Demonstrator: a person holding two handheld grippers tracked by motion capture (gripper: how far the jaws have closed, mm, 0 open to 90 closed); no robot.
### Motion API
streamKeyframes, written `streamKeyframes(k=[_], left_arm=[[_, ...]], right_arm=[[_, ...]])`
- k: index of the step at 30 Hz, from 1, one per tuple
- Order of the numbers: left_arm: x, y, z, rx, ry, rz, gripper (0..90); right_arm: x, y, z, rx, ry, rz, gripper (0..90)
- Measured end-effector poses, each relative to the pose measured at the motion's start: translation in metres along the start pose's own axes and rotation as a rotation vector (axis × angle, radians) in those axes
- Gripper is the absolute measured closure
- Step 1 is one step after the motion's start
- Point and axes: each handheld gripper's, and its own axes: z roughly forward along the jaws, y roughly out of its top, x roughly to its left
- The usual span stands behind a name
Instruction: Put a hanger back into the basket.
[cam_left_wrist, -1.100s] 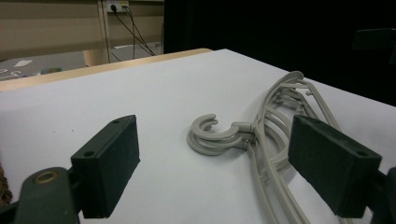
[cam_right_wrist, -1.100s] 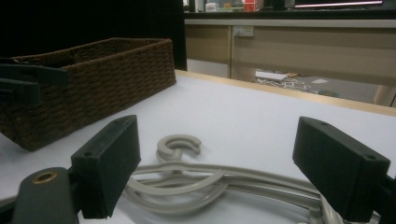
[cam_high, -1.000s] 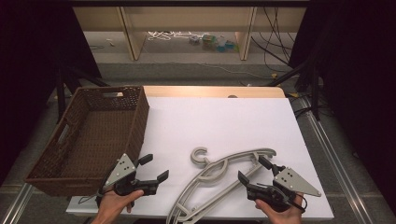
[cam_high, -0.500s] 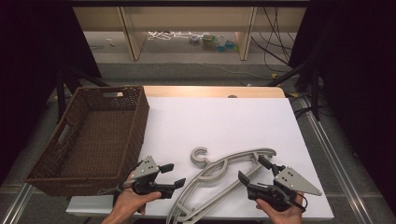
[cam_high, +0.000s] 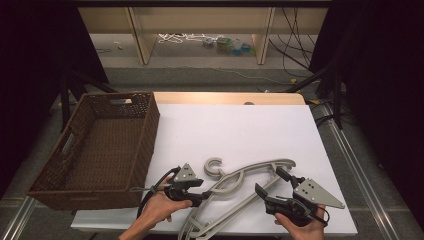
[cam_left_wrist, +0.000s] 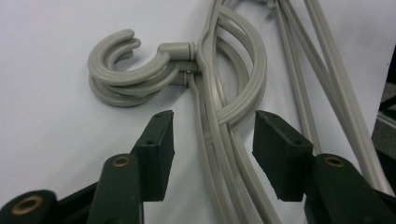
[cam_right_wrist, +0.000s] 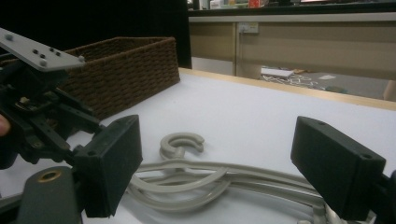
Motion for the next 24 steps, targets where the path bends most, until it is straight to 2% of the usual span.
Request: streamKeyframes(k=[1, 3, 5, 7, 10, 12, 13, 15, 16, 17, 18, 19, 21, 24], left_arm=[[0.001, 0.000, 0.001, 0.032, -0.008, 0.024, 50.9], [0.000, 0.000, 0.002, 0.042, 0.002, 0.017, 53.7], [0.002, 0.001, 0.003, 0.070, 0.002, 0.031, 56.9], [0.002, 0.001, 0.003, 0.076, 0.009, 0.028, 59.1], [0.004, 0.003, 0.005, 0.103, -0.005, 0.034, 61.4], [0.004, 0.005, 0.008, 0.115, -0.012, 0.017, 62.8], [0.004, 0.006, 0.008, 0.139, -0.012, 0.040, 63.6], [0.004, 0.007, 0.010, 0.147, -0.015, 0.037, 65.3], [0.002, 0.008, 0.012, 0.139, -0.018, 0.018, 66.5], [0.002, 0.008, 0.012, 0.139, -0.018, 0.018, 67.3], [0.005, 0.011, 0.012, 0.180, -0.021, 0.067, 68.6], [0.004, 0.012, 0.014, 0.182, -0.017, 0.059, 69.7], [0.004, 0.014, 0.015, 0.211, -0.008, 0.081, 71.6], [0.004, 0.015, 0.016, 0.216, -0.015, 0.074, 74.4]], right_arm=[[0.000, 0.000, 0.000, -0.006, -0.001, 0.001, 17.3], [0.001, 0.000, 0.000, 0.001, 0.006, 0.004, 17.4], [0.000, 0.000, 0.001, -0.002, 0.006, 0.002, 17.4], [0.000, 0.000, 0.001, 0.000, 0.007, 0.005, 17.5], [0.001, -0.001, 0.001, -0.001, 0.015, 0.012, 18.0], [0.001, -0.001, 0.003, -0.011, 0.019, 0.006, 18.2], [0.000, -0.001, 0.003, -0.015, 0.022, -0.007, 18.2], [0.001, -0.001, 0.002, -0.001, 0.017, 0.015, 18.2], [0.001, -0.001, 0.002, -0.001, 0.019, 0.014, 18.2], [0.001, -0.001, 0.002, -0.001, 0.018, 0.014, 18.2], [0.001, -0.001, 0.002, 0.000, 0.019, 0.014, 18.2], [0.000, -0.001, 0.001, 0.011, 0.012, 0.004, 18.2], [0.001, 0.000, 0.001, 0.006, 0.022, 0.008, 18.2], [0.001, 0.000, 0.001, 0.017, 0.024, 0.008, 18.3]])
